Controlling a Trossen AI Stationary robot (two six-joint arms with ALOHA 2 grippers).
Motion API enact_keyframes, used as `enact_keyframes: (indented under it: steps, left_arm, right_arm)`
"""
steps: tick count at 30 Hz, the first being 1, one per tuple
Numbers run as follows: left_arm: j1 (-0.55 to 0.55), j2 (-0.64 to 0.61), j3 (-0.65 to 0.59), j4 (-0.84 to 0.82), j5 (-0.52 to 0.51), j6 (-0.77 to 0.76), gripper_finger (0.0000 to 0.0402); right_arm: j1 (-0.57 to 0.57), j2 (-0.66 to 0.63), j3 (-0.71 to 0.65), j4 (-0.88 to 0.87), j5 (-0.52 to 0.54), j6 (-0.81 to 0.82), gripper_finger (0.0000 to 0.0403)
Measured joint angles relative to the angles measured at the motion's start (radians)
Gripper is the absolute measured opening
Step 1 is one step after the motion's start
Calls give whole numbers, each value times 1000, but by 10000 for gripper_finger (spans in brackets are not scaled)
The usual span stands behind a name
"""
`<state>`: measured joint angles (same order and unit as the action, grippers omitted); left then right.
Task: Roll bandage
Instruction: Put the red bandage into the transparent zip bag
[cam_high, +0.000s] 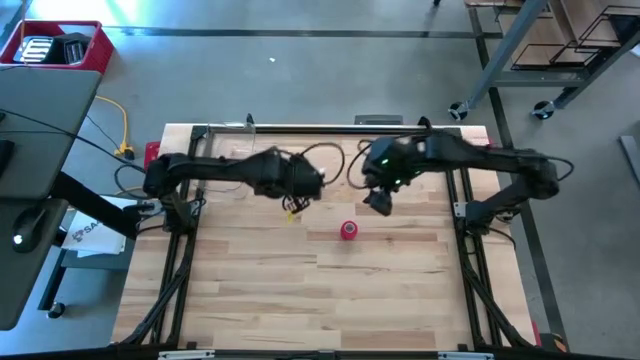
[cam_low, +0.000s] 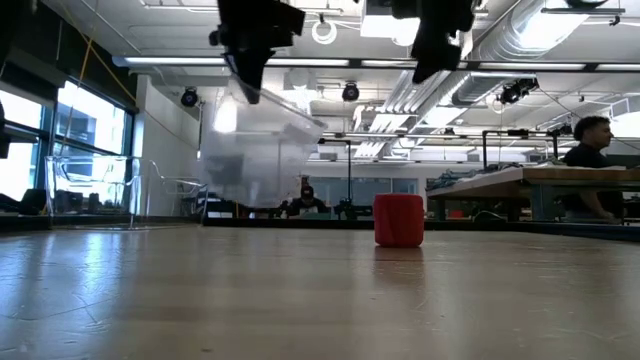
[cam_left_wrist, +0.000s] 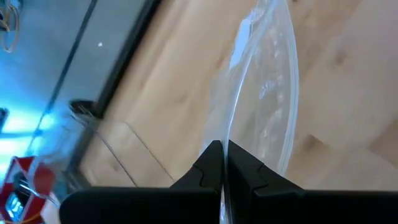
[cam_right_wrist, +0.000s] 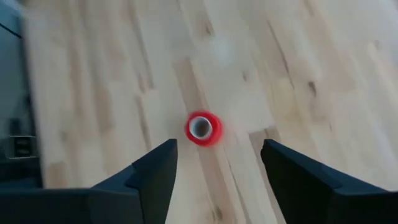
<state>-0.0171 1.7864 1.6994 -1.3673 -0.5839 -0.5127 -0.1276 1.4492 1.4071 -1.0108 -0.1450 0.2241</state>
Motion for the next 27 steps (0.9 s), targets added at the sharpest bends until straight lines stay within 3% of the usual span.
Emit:
enact_keyframes:
  steps: [8, 12, 20, 27]
  left_arm:
    - [-172, -155, -337, 169, -6, -255, 0]
    - [-237, -203, -438, 260, 26, -354, 0]
    - [-294, -215, -489, 393, 24, -418, 0]
    - [-296, -215, -489, 445, 24, -385, 0]
  right_arm:
    - [103, 204, 0, 21, 86, -59, 232]
    - [138, 285, -22, 91, 97, -50, 231]
    - [147, 338, -147, 217, 116, 121, 202]
    - [129, 336, -160, 237, 81, 89, 179]
